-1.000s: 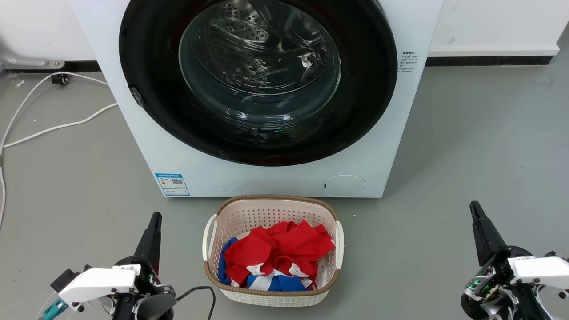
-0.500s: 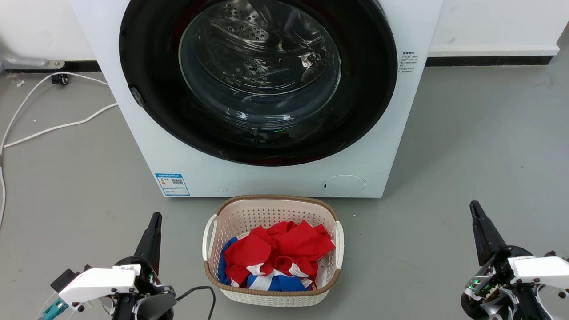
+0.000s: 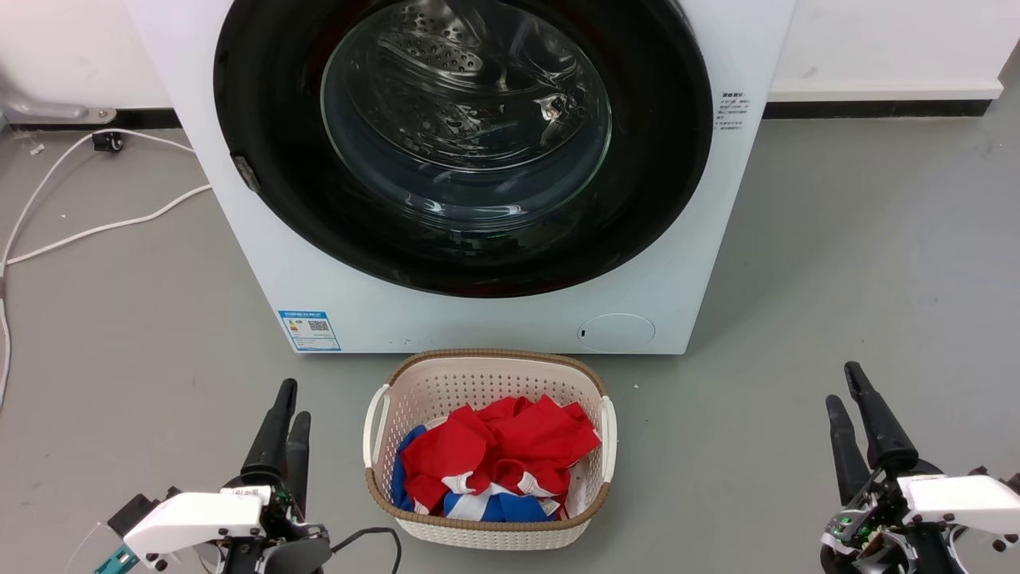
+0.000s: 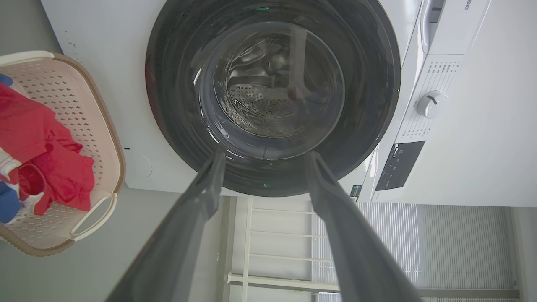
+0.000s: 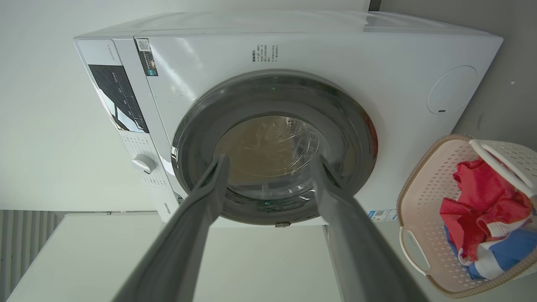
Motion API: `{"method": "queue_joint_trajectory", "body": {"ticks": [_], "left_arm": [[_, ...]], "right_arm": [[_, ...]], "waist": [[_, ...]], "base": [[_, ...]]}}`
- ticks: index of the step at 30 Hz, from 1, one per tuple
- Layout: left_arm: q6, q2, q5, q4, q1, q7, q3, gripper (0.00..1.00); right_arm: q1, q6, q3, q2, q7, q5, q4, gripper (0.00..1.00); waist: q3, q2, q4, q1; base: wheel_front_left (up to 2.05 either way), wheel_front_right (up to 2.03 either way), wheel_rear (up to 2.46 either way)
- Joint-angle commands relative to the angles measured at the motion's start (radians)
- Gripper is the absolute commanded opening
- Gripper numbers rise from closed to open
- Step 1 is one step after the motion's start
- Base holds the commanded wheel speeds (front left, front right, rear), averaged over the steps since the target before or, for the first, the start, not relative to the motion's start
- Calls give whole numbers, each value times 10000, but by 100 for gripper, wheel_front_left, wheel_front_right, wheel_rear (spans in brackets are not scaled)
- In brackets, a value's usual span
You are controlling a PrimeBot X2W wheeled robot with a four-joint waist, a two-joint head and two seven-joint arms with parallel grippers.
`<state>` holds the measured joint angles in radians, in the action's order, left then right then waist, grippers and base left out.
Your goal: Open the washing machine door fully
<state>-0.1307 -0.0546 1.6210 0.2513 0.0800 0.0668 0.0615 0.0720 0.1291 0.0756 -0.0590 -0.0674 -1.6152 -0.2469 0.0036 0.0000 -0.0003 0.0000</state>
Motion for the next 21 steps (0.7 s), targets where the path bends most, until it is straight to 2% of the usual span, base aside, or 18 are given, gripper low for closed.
{"method": "queue_joint_trajectory", "body": {"ticks": [1, 8, 13, 14, 21], "left_arm": [[0, -43, -109, -240, 205, -87, -97, 100], [0, -195, -1201, -623, 247, -428, -359, 100], [0, -235, -2674, -889, 242, -641, -454, 100], [0, -236, -3537, -988, 210, -762, -508, 100], [0, -309, -5441, -1140, 126, -1027, -726, 100]], "right_arm": [[102, 14, -53, -24, 88, 145, 255, 100], [19, 15, -74, -19, 417, 1190, 515, 100], [-19, 16, -154, -19, 629, 2556, 739, 100], [-50, 16, -186, -7, 751, 3181, 883, 100], [-160, 17, -325, 1, 1022, 5251, 1135, 100]], "waist": [[2, 0, 0, 0], [8, 0, 2, 0], [15, 0, 3, 0], [20, 0, 1, 0], [24, 0, -9, 0]], "base": [[0, 0, 0], [0, 0, 0], [0, 0, 0], [0, 0, 0], [0, 0, 0]]}}
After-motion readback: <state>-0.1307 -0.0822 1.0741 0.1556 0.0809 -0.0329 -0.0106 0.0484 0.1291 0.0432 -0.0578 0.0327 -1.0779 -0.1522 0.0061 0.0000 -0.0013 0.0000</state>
